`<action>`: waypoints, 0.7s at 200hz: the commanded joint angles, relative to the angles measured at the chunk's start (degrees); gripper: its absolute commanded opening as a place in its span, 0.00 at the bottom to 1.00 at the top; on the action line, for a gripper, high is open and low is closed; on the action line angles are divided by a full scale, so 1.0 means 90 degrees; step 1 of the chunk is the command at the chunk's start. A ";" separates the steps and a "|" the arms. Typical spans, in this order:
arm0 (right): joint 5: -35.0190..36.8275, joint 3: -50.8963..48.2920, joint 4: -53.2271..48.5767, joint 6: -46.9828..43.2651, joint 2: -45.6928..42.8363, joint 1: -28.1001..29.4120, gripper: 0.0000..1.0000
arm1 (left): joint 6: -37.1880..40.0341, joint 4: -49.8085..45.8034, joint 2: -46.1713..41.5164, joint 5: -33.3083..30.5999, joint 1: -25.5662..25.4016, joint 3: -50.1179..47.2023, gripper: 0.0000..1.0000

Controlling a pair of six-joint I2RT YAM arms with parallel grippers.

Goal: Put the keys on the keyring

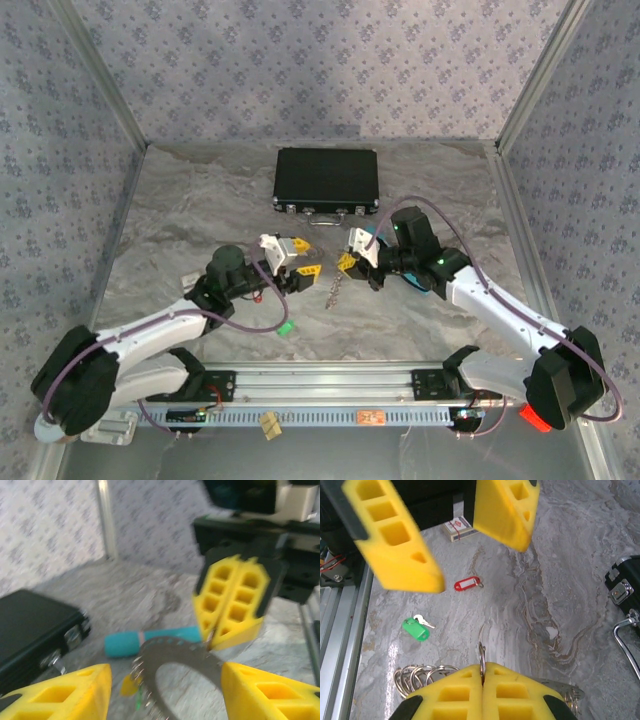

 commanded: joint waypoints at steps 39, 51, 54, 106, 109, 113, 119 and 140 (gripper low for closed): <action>0.0149 0.0289 -0.0310 -0.0187 0.0092 0.0056 0.00 | -0.2362 -0.4347 -0.0740 -0.3003 -0.0011 0.0950 0.71; 0.0150 0.0287 -0.0324 -0.0184 0.0114 0.0057 0.00 | -0.2824 -0.5234 -0.0639 -0.3289 0.0009 0.1237 0.73; 0.0153 0.0290 -0.0323 -0.0187 0.0113 0.0057 0.00 | -0.2974 -0.5449 -0.0609 -0.3350 0.0012 0.1304 0.73; 0.0179 0.0277 -0.0321 -0.0193 0.0091 0.0070 0.00 | -0.4139 -0.7621 0.0385 -0.3740 0.0078 0.2016 0.72; 0.0176 0.0281 -0.0320 -0.0192 0.0089 0.0065 0.00 | -0.4140 -0.7670 0.0454 -0.3736 0.0098 0.2045 0.72; 0.0171 0.0287 -0.0325 -0.0199 0.0081 0.0072 0.00 | -0.4133 -0.7724 0.0553 -0.3696 0.0148 0.2104 0.72; 0.0174 0.0302 -0.0351 -0.0205 0.0080 0.0070 0.00 | -0.4109 -0.7784 0.0680 -0.3601 0.0215 0.2189 0.71; 0.0191 0.0299 -0.0383 -0.0214 0.0018 0.0070 0.00 | -0.3841 -0.7975 0.1167 -0.3320 0.0371 0.2511 0.65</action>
